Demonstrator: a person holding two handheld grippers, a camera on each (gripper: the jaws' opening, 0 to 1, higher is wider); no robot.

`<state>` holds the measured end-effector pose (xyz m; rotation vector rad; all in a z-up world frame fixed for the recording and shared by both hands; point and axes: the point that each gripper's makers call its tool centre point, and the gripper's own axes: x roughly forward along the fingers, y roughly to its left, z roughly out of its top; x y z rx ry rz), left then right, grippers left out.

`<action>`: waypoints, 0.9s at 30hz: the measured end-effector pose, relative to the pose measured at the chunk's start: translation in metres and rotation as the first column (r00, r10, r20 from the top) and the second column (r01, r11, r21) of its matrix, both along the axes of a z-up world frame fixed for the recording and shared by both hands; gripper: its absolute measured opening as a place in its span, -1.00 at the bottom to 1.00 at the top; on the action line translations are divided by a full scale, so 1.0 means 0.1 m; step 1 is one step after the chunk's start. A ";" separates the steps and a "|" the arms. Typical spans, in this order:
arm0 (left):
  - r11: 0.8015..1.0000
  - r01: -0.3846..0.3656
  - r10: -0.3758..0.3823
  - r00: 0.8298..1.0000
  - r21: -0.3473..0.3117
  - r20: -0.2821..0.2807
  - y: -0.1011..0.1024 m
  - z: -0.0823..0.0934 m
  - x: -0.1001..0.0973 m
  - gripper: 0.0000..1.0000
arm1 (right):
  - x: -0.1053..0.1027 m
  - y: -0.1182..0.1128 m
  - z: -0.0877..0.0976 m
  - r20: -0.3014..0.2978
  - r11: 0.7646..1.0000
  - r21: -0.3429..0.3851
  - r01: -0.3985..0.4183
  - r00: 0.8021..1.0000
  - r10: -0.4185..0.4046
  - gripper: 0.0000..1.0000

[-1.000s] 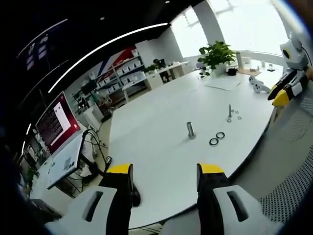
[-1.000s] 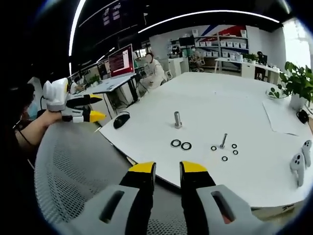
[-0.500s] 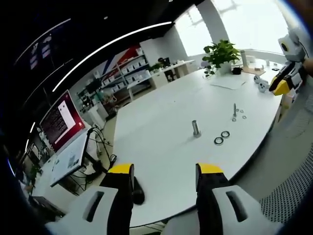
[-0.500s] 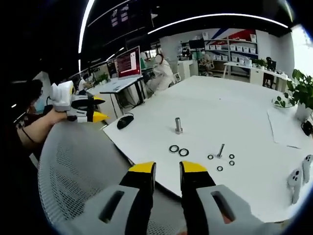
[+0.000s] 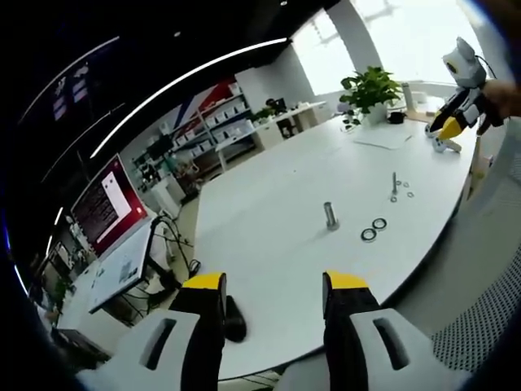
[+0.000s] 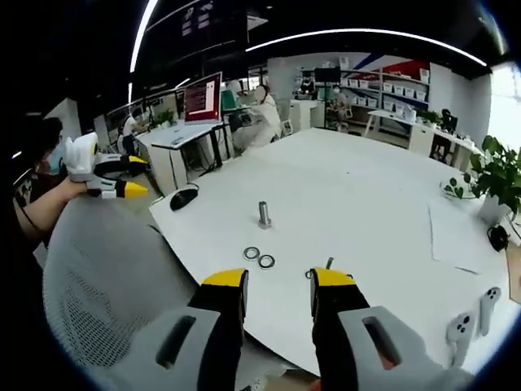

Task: Place the washer onto the threaded stud by aligning its center hole with the stud, sliding it down to the base, and recovering from edge contact or off-axis alignment until the washer reaches the visible bottom stop.

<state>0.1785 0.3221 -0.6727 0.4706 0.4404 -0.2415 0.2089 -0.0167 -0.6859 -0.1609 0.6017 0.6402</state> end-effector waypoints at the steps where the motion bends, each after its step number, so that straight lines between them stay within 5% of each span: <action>1: 1.000 0.000 0.000 1.000 -0.001 0.002 0.00 0.00 0.00 -0.09 | 0.02 -0.03 -0.02 -0.002 1.000 -0.012 -0.003 1.000 0.003 -0.33; 8: 1.000 0.006 -0.006 1.000 -0.003 0.015 0.01 0.02 0.02 -0.09 | 0.13 -0.16 -0.13 -0.038 0.999 -0.048 0.021 0.999 -0.023 -0.29; 27: 1.000 0.008 -0.008 1.000 0.007 0.016 0.02 0.01 0.02 -0.16 | 0.34 -0.24 -0.43 -0.112 0.984 -0.154 -0.091 0.991 0.074 -0.26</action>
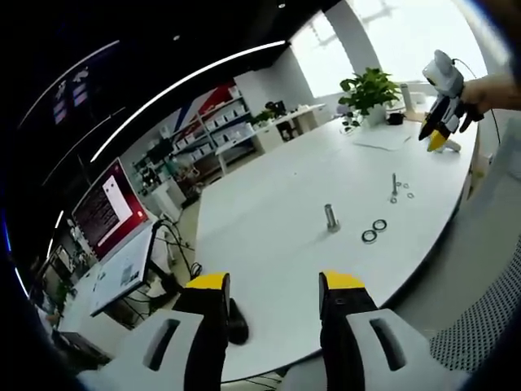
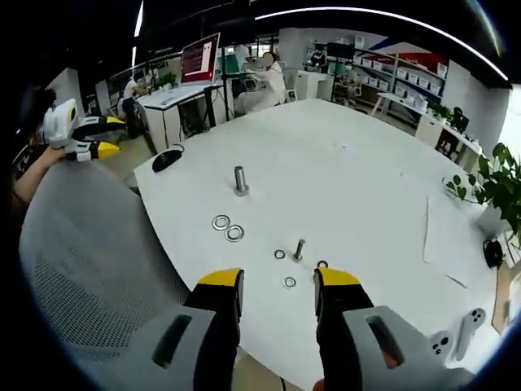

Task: Place the washer onto the threaded stud by aligning its center hole with the stud, sliding it down to the base, and recovering from edge contact or off-axis alignment until the washer reaches the visible bottom stop.

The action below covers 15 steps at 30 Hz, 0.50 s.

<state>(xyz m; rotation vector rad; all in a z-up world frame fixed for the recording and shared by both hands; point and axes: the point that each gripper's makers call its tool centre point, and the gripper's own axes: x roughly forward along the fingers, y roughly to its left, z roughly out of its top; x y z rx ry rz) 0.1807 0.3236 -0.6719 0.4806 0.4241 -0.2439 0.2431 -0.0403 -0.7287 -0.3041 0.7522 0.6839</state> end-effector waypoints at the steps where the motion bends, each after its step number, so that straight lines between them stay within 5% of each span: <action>1: 1.000 0.000 0.000 1.000 0.000 0.001 0.00 0.00 0.00 -0.16 | 0.01 0.01 -0.04 -0.015 1.000 0.002 -0.008 1.000 0.008 -0.26; 11: 1.000 0.012 -0.012 1.000 0.010 -0.015 -0.01 -0.03 0.00 -0.19 | -0.03 -0.04 -0.53 -0.166 0.998 -0.032 -0.046 0.985 0.040 -0.30; 15: 1.000 0.008 -0.008 1.000 -0.001 -0.011 -0.01 -0.02 0.01 -0.21 | -0.01 -0.06 -0.65 -0.178 0.997 -0.057 -0.057 0.983 0.046 -0.30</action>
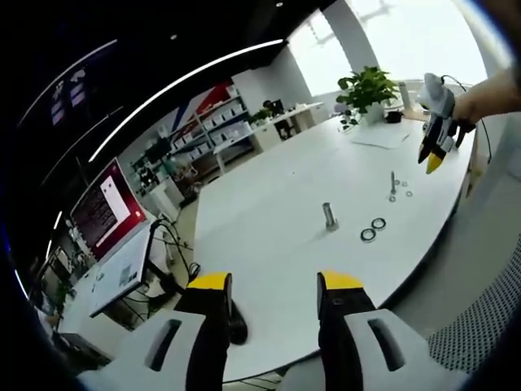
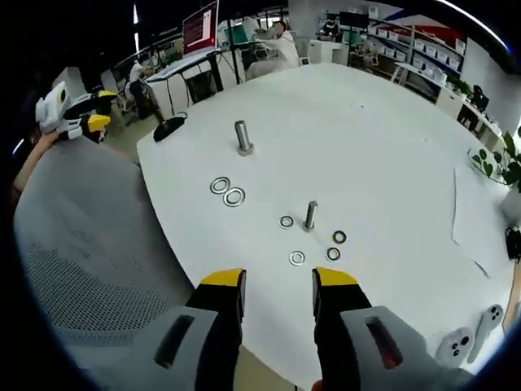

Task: Place the washer onto the threaded stud by aligning its center hole with the stud, sliding it down to the base, and recovering from edge contact or off-axis alignment until the washer reaches the visible bottom stop.

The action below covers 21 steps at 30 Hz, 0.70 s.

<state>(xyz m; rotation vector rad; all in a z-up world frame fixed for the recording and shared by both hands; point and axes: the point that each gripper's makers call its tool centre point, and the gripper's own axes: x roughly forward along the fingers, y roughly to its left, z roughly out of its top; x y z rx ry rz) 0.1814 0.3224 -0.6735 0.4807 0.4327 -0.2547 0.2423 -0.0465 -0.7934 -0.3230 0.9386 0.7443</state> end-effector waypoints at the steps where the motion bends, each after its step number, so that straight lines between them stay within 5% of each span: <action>1: 1.000 -0.001 0.001 1.000 0.001 0.000 0.00 0.00 0.00 -0.21 | 0.01 0.00 -0.03 -0.005 1.000 -0.005 -0.003 1.000 0.003 -0.30; 21: 1.000 0.012 -0.012 1.000 0.006 -0.015 -0.01 -0.03 -0.02 -0.24 | 0.15 0.07 -0.50 -0.090 0.988 -0.118 -0.096 0.992 0.086 -0.32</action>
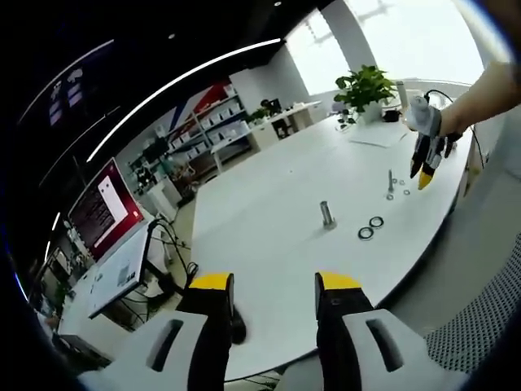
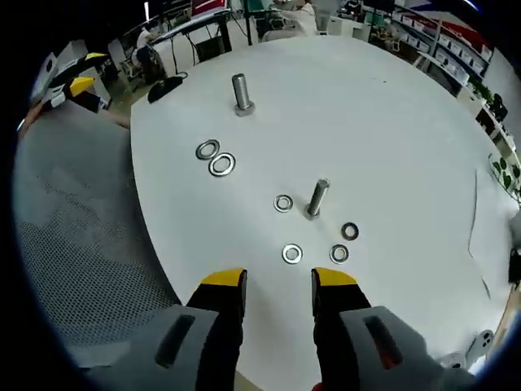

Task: Place the washer onto the threaded stud by aligning its center hole with the stud, sliding it down to the base, and recovering from edge contact or off-axis alignment until the washer reaches the visible bottom stop.

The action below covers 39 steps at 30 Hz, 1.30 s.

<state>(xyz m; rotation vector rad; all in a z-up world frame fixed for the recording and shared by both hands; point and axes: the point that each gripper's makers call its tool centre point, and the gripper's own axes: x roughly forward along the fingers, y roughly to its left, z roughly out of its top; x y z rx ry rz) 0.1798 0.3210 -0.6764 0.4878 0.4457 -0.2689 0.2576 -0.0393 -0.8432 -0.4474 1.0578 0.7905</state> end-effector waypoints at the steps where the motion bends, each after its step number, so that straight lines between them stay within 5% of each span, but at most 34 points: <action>1: 1.000 0.000 0.000 1.000 0.001 -0.002 0.00 0.00 0.00 -0.24 | 0.00 0.01 -0.02 -0.003 1.000 -0.002 -0.002 1.000 0.002 -0.32; 39: 1.000 0.002 -0.001 1.000 0.012 -0.029 -0.01 -0.04 -0.01 -0.24 | 0.18 0.00 -0.22 0.023 0.998 -0.053 -0.016 1.000 0.017 -0.66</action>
